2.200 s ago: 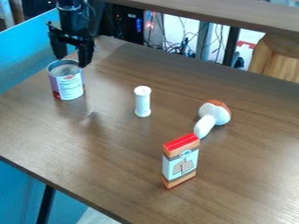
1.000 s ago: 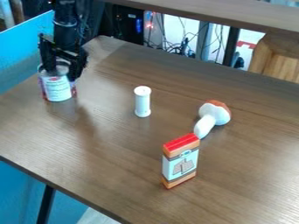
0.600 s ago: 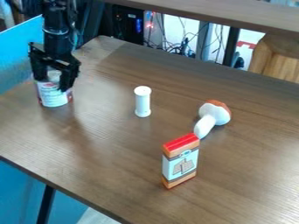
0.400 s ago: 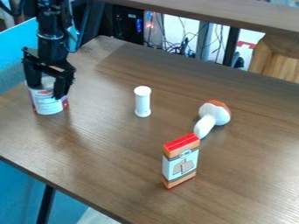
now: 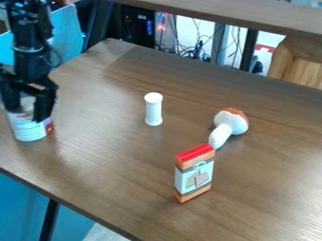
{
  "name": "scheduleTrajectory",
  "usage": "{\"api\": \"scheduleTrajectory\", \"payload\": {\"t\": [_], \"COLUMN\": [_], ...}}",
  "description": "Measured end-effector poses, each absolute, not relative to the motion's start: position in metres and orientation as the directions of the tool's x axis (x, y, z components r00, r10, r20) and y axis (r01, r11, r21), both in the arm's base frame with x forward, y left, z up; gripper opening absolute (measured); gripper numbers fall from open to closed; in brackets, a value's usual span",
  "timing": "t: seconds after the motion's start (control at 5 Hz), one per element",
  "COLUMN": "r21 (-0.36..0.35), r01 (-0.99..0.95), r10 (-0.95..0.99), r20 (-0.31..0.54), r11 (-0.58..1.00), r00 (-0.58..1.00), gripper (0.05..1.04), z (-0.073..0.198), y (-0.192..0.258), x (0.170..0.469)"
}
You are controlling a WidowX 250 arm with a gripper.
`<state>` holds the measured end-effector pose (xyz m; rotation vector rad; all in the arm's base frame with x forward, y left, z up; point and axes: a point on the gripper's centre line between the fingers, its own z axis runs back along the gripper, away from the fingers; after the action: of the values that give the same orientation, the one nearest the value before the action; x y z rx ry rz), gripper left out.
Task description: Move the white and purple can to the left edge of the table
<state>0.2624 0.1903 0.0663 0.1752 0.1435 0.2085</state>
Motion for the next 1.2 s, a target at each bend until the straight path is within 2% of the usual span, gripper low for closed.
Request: {"api": "scheduleTrajectory", "payload": {"t": [0.2, 0.4, 0.6, 0.8, 1.2], "r21": [0.174, 0.146, 0.038, -0.040, 0.021], "r01": [-0.164, -0.125, -0.055, 0.103, 0.305], "r10": [0.190, 0.146, 0.058, -0.099, -0.306], "r20": [-0.144, -0.144, -0.080, 0.091, 0.101], "r11": [0.971, 0.981, 0.998, 0.994, 0.952], "r00": [0.971, 0.979, 0.995, 0.991, 0.947], "gripper": [0.999, 0.999, 0.999, 0.999, 0.999], "z": [0.068, 0.069, 0.075, 0.103, 0.113], "y": [0.187, 0.180, 0.163, 0.124, 0.040], "x": [0.238, 0.232, 0.246, 0.287, 0.319]}}
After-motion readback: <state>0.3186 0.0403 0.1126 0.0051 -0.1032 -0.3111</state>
